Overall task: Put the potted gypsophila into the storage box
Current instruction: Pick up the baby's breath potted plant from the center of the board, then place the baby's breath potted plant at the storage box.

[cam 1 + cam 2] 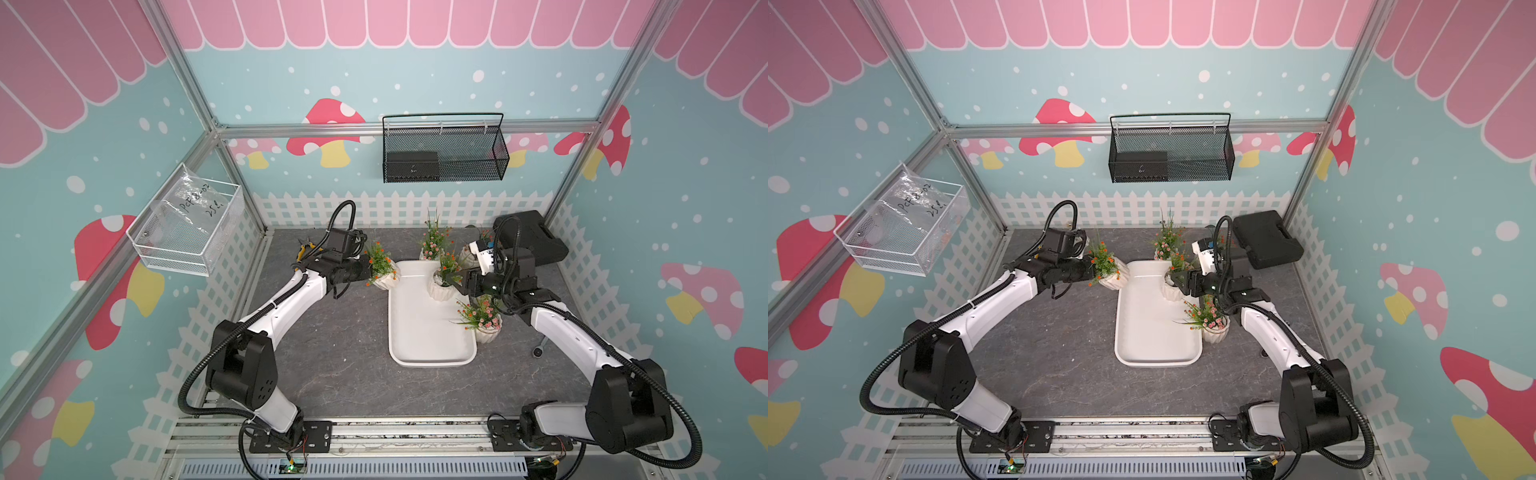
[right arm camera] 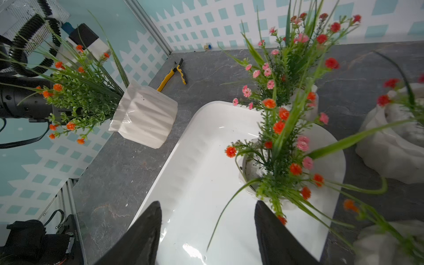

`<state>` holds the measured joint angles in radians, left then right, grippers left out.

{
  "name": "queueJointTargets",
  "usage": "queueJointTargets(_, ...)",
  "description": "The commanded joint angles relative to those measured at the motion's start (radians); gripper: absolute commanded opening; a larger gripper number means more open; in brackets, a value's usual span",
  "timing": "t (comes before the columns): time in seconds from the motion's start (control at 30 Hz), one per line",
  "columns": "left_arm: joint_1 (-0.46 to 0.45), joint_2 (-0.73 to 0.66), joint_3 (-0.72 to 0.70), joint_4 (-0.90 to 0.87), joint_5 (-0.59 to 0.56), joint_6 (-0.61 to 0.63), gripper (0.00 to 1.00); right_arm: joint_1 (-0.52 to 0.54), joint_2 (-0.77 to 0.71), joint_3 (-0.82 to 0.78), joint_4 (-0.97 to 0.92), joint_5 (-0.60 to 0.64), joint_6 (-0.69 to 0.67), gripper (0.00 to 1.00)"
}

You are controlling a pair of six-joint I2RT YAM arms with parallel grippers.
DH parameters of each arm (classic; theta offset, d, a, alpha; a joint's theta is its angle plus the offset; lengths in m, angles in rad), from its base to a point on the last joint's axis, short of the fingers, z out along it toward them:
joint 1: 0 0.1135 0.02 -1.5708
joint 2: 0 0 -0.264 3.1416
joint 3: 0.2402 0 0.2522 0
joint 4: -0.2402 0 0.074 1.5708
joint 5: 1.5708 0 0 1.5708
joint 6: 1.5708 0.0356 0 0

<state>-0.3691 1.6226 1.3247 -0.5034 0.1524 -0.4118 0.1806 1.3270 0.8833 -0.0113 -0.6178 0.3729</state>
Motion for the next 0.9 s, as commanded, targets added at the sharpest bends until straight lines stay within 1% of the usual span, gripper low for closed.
queueJointTargets(0.0,-0.029,0.026,0.074,0.007,0.002,0.023,0.0,-0.022,-0.032,-0.028,0.035,-0.028,0.029,0.67)
queueJointTargets(0.1,-0.036,0.056,0.107,-0.007,0.008,0.029,0.0,-0.04,-0.044,-0.041,0.04,-0.03,0.037,0.67)
queueJointTargets(0.13,-0.067,0.068,0.117,-0.011,0.009,0.031,0.0,-0.044,-0.047,-0.044,0.042,-0.031,0.039,0.67)
queueJointTargets(0.6,-0.127,0.237,0.255,-0.021,0.024,0.042,0.0,-0.061,-0.062,-0.058,0.044,-0.03,0.048,0.67)
queueJointTargets(0.87,-0.145,0.32,0.307,-0.021,-0.026,0.039,0.0,-0.066,-0.057,-0.061,0.043,-0.027,0.054,0.67)
